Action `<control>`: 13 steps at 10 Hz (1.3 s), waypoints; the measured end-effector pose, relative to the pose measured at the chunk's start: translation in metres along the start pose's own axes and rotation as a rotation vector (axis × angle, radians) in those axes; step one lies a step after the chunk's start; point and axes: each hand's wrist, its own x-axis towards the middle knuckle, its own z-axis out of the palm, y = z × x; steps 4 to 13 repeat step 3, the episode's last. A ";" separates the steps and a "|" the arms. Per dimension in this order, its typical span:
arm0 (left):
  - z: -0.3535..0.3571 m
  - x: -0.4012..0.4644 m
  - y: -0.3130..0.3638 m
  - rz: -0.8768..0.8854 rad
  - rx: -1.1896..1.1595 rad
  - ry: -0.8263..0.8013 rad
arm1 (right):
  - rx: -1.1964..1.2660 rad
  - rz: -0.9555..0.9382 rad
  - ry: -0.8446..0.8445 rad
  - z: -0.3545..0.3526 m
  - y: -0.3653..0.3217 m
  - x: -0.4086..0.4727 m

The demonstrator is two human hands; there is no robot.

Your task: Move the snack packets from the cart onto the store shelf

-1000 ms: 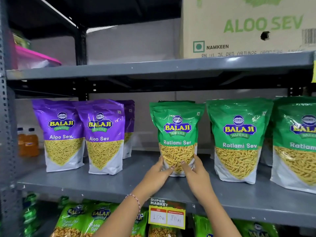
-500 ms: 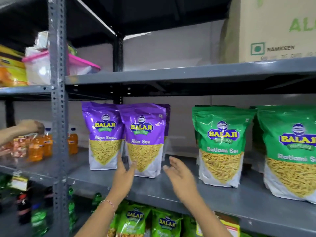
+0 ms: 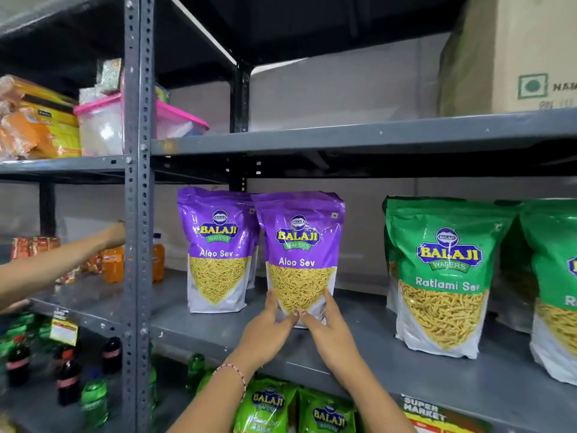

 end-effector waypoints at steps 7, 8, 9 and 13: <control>0.018 -0.012 0.003 0.261 0.103 0.251 | -0.104 -0.156 0.266 -0.017 -0.025 -0.029; 0.018 -0.012 0.003 0.261 0.103 0.251 | -0.104 -0.156 0.266 -0.017 -0.025 -0.029; 0.018 -0.012 0.003 0.261 0.103 0.251 | -0.104 -0.156 0.266 -0.017 -0.025 -0.029; 0.018 -0.012 0.003 0.261 0.103 0.251 | -0.104 -0.156 0.266 -0.017 -0.025 -0.029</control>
